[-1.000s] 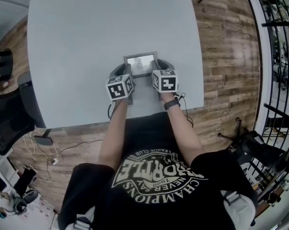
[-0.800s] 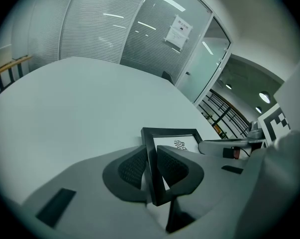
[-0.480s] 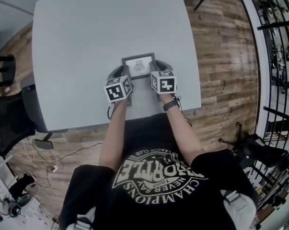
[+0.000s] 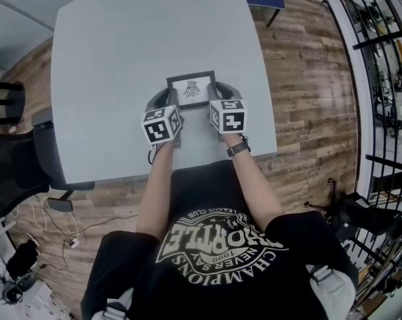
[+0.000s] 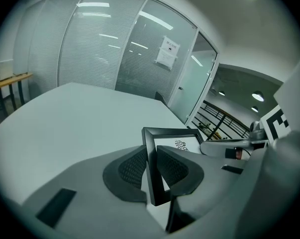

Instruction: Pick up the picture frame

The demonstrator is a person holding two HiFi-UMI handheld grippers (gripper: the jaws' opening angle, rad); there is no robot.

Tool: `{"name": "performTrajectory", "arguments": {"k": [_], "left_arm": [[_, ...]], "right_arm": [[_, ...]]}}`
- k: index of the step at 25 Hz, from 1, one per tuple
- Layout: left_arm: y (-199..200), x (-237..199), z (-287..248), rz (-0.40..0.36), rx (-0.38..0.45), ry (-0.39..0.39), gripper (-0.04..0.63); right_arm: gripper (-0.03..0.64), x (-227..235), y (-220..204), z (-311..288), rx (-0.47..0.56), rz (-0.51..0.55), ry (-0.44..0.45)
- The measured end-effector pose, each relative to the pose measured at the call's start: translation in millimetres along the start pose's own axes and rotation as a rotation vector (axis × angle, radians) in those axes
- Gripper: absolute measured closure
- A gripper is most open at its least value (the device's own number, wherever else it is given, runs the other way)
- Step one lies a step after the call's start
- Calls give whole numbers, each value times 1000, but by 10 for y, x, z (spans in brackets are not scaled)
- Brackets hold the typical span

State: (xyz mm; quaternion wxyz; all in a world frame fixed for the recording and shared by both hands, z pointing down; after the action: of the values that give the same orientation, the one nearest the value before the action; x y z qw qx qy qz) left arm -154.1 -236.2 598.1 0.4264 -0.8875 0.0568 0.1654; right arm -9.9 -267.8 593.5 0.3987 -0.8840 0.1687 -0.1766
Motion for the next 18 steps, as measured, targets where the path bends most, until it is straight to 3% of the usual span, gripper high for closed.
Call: {"name": "performTrajectory", "arguments": {"k": [18], "left_arm": [[1211,587,741,-181,296,-17,526]], "right_arm": [[548,-137,1180,913,329,33,-28]]}}
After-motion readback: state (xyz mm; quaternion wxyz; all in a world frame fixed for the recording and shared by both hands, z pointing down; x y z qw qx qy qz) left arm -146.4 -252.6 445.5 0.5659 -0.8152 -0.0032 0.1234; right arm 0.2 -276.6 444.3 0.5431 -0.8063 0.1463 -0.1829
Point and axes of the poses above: the fingertips, and each gripper's own axes: z backward along the fingers, x to its right, y out of its top, the point moved 2 cm from there along z, backward along the fingers, and after that the axes turned 1 degree about x, right-handed, at the moved point
